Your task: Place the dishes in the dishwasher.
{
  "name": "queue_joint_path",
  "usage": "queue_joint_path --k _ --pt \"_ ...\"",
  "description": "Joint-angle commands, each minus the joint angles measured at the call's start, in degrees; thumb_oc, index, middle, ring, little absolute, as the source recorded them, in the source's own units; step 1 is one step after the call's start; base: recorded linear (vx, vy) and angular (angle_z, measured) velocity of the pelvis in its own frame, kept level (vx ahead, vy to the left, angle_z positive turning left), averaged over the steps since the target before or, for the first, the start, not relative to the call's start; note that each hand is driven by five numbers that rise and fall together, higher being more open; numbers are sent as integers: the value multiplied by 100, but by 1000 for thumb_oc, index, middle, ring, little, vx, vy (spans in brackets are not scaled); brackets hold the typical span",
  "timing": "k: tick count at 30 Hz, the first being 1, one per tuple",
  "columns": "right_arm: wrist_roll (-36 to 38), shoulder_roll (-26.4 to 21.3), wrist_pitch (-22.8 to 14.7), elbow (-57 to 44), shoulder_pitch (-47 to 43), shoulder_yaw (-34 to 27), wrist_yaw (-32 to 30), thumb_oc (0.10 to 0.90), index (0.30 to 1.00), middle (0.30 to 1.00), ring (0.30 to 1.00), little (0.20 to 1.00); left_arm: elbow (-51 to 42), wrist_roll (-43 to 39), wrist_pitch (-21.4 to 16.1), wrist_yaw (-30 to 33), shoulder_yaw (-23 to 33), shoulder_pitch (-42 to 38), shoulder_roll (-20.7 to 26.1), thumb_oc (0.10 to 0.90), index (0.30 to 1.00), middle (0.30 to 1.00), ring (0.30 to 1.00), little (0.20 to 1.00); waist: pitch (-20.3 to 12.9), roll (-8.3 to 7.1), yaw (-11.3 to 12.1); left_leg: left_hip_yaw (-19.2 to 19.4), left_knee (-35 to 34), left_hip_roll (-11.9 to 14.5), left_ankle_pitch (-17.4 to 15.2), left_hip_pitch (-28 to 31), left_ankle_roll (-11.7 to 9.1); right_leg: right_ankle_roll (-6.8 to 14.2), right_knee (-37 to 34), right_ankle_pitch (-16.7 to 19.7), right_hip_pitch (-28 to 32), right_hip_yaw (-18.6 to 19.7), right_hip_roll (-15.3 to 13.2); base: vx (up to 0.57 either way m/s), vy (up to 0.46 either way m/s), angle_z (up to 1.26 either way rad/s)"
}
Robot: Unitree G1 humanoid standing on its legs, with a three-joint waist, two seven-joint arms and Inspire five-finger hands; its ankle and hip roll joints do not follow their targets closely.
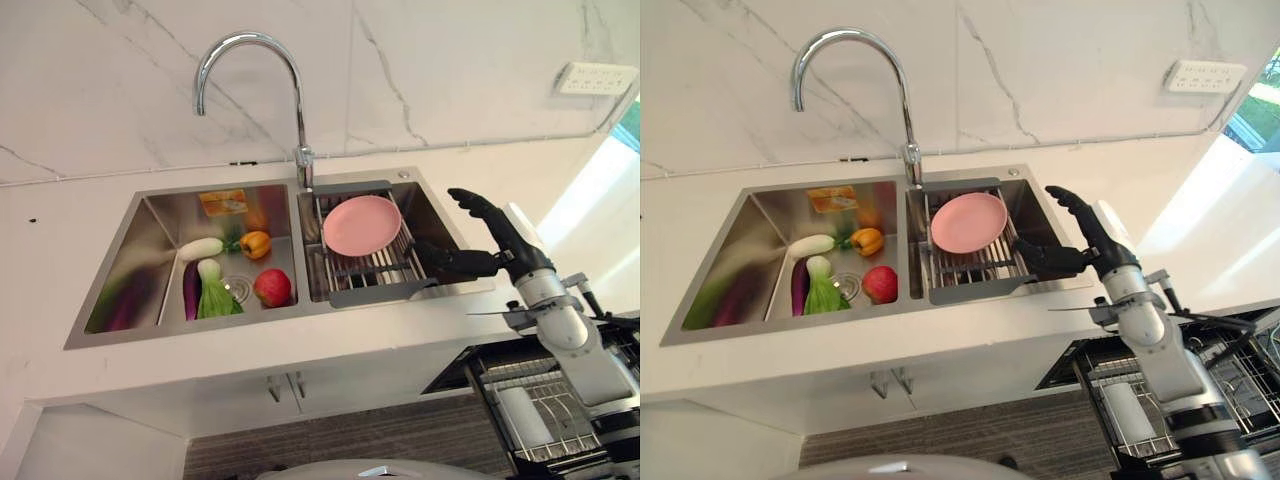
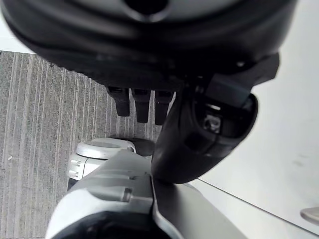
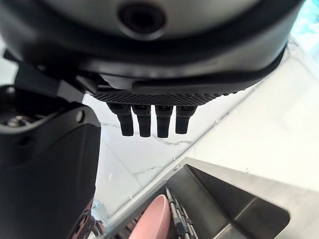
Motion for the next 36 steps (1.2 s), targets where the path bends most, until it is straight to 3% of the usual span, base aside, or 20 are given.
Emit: queue_joint_path --k 1,15,22,36 --pt "-864 -470 -646 -157 -1004 -70 -98 800 900 900 900 900 487 412 -80 -310 -342 -384 -98 800 900 900 900 900 -29 -117 125 15 51 -100 -166 23 174 487 102 -293 392 -152 -378 0 0 0" --pt "-2454 -175 -230 856 -2060 1334 -734 800 900 900 900 900 529 418 -58 -179 -634 -499 -230 800 900 900 900 900 26 -26 318 -139 51 -180 -177 -125 223 502 102 -268 290 -205 -427 6 8 2" --pt "-2884 7 -5 1297 -2259 1548 -1069 800 900 900 900 900 515 402 -62 -46 -696 -525 -230 800 900 900 900 900 62 -22 407 -273 51 -245 -176 -205 245 516 102 -263 303 -314 -480 13 24 15" --pt "-3607 -188 290 1613 -2738 1821 -1465 800 900 900 900 900 540 446 -79 31 -761 -585 -199 800 900 900 900 900 81 -145 549 -361 51 -318 -219 -271 286 553 102 -217 311 -426 -556 6 9 3"
